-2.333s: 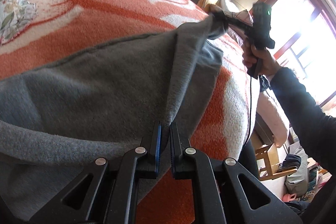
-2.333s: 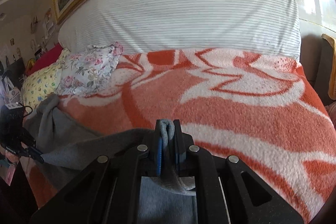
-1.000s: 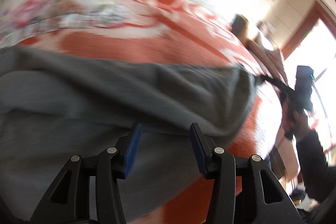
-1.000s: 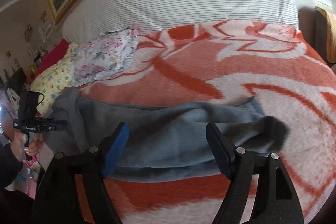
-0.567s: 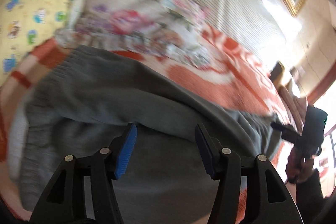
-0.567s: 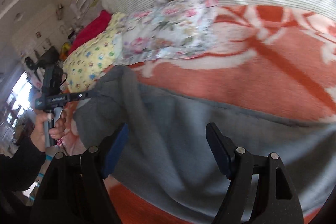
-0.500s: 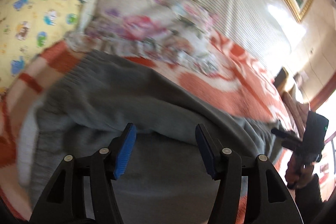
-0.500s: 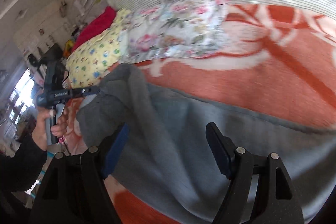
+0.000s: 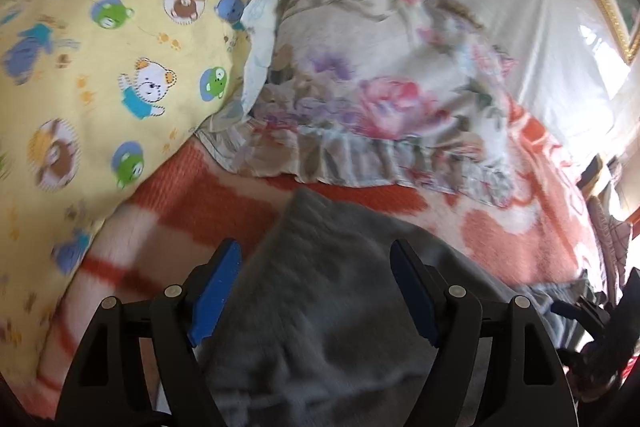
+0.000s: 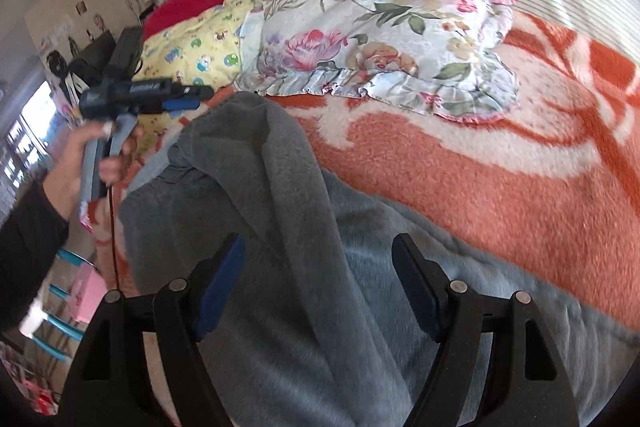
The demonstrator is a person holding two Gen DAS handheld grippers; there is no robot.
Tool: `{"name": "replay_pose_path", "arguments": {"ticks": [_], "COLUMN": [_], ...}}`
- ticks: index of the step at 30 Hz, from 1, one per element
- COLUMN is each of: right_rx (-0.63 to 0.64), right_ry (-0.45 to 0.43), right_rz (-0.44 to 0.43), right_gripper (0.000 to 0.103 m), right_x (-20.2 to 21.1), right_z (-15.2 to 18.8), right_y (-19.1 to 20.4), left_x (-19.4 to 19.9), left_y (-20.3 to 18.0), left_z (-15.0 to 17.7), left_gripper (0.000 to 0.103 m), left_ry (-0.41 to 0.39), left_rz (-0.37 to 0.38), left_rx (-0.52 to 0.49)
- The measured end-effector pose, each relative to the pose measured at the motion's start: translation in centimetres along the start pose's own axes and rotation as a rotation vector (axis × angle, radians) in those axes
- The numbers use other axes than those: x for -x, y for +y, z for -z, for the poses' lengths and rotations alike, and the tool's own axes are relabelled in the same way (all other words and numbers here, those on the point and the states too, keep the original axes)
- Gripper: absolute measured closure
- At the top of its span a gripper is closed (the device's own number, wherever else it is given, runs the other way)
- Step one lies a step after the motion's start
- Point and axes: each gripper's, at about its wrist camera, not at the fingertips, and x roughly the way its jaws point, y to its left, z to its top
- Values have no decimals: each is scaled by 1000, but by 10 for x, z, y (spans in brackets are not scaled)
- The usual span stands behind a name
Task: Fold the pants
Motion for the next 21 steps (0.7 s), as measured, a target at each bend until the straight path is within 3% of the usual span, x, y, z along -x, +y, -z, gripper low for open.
{"name": "replay_pose_path", "arguments": {"ticks": [4,5,6,7,8,11,17,21], "right_rx": [7,13,15,13,9,11,-12,35], "right_ry": [23,27,36,53,71,73,-67,-115], "right_rz": [-5,2,8,14,22,31,-9,-83], "right_gripper": [27,34,40,55,68,90,93,93], "right_x": [-19,-23,-28,-33,-37,-38,0,27], "right_z": [-5,-5,-4,-3,-3,-1,-2,2], "right_y": [4,5,5,5,4,4,12,30], "left_x": [-32,-37,-39,-40,-40,-26,50,105], "left_y": [8,8,8,7,6,-2,-6,-3], "left_z": [-8,-8,-7,-6,-5,0,20,55], "left_gripper": [25,27,37,57,66,77,78,83], "left_ry": [62,66,63,61,62,24,-140,-248], "left_rz": [3,14,23,39,59,67,139,210], "left_rx": [15,19,17,9,1,-40,-37,-36]}}
